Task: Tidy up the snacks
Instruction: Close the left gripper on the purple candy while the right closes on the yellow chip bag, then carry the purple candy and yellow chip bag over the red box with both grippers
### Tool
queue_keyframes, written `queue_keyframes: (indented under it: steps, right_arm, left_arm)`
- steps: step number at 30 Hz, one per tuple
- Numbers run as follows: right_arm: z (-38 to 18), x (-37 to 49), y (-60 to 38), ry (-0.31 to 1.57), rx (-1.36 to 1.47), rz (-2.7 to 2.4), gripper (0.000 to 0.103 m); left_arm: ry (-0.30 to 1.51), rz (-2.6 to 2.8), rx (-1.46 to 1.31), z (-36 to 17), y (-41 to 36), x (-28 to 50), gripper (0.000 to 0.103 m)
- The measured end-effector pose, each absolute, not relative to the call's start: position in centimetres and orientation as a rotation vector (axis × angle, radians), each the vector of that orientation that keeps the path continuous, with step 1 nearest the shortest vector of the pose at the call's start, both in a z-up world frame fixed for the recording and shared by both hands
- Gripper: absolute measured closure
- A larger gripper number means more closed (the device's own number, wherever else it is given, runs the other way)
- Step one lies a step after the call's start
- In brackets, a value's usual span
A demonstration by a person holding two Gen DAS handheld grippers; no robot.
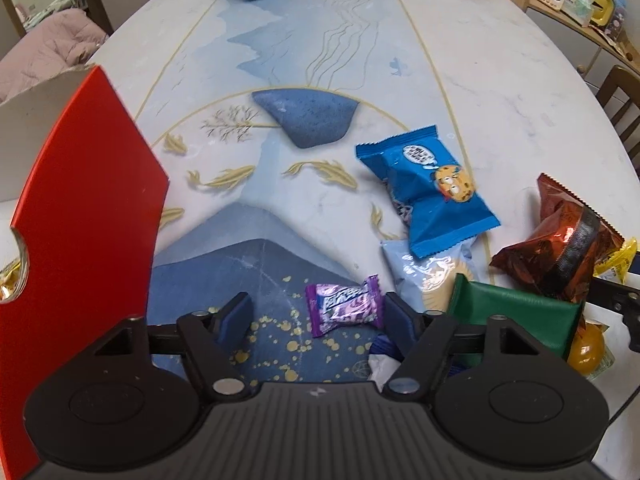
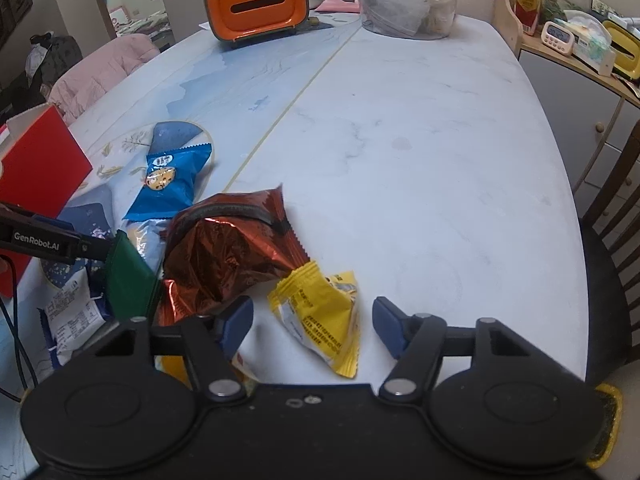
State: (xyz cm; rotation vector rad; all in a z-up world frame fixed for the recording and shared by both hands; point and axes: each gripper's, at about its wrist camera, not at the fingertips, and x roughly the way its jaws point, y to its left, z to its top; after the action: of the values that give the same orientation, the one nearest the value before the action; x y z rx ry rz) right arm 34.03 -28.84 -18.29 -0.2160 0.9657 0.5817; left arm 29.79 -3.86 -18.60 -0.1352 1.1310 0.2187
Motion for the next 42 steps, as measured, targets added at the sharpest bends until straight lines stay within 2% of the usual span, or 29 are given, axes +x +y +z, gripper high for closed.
queue_keyframes:
  steps: [4, 9, 12, 16, 24, 42]
  right_arm:
    - [-18.6, 34.2, -28.6, 0.968, -0.218, 0.586, 0.051]
    - [-18.6, 34.2, -28.5, 0.955, -0.222, 0.577, 0.057]
    - [-18.7, 33.9, -28.5, 0.943, -0.228, 0.573, 0.060]
    - [-18.6, 33.6, -28.6, 0.931, -0.228, 0.557, 0.064]
    - [-17.8, 33.0, -29.7, 0.925, -0.180, 0.499, 0.066]
    - [-10.8, 27.6, -31.2, 0.849, -0.095, 0.468, 0.066]
  left_arm:
    - [1.116, 0.195, -0.118, -18.4, -4.6, 29.8, 0.046]
    - [1.101, 0.168, -0.105, -18.2, -5.2, 29.6, 0.070]
    - [1.096, 0.169, -0.102, -18.2, -5.3, 29.6, 0.074]
    - [1.096, 0.178, -0.117, -18.2, -5.1, 29.6, 0.076]
    - [1.093, 0.180, -0.172, -17.7, -4.5, 29.0, 0.077]
    - [1.005, 0.120, -0.216, -10.8, -3.9, 23.9, 0.077]
